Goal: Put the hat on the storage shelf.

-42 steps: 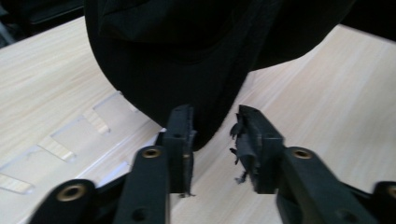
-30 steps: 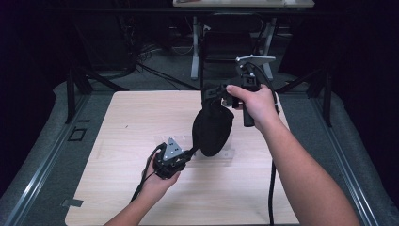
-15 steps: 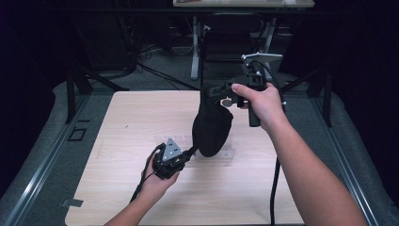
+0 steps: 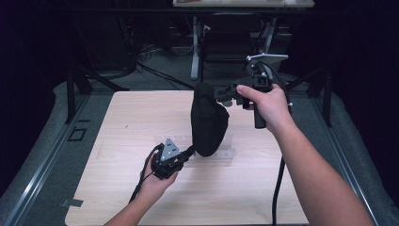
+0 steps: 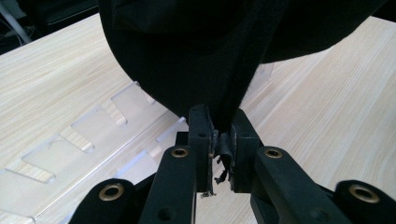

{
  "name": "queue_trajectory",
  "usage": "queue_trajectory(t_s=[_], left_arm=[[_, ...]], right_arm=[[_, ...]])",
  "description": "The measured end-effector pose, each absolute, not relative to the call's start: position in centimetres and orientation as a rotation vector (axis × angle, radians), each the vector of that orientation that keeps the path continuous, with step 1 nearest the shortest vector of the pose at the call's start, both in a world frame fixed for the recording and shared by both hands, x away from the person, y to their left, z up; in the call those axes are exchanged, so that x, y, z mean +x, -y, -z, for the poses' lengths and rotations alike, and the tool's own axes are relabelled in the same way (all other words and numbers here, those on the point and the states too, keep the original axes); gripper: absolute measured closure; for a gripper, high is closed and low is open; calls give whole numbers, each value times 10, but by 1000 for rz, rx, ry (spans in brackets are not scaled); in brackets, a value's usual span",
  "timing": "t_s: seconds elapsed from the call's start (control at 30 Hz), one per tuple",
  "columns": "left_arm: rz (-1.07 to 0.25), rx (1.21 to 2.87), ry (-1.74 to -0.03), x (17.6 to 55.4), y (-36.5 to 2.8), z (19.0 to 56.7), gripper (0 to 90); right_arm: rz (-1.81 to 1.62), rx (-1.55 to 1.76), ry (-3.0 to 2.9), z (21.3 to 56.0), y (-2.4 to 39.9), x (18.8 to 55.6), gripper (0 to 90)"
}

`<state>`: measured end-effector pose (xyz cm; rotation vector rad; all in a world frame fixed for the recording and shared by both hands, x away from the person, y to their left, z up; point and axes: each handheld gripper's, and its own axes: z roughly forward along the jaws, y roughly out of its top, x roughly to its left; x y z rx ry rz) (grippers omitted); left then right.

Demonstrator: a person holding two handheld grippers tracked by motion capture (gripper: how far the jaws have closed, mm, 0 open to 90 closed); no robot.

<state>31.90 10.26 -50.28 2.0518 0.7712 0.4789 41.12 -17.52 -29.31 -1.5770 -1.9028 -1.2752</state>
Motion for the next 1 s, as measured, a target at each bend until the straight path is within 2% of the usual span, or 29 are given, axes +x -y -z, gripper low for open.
queue_trajectory(t_s=[0.47,1.0], left_arm=[[-402,2055,-888,324,-119,533,829],[-420,2053,-905,319,-121,544,795]], right_arm=[[1258,-1644,1949,298,191,404,718],[1245,-1725,2064,301,200,393,707]])
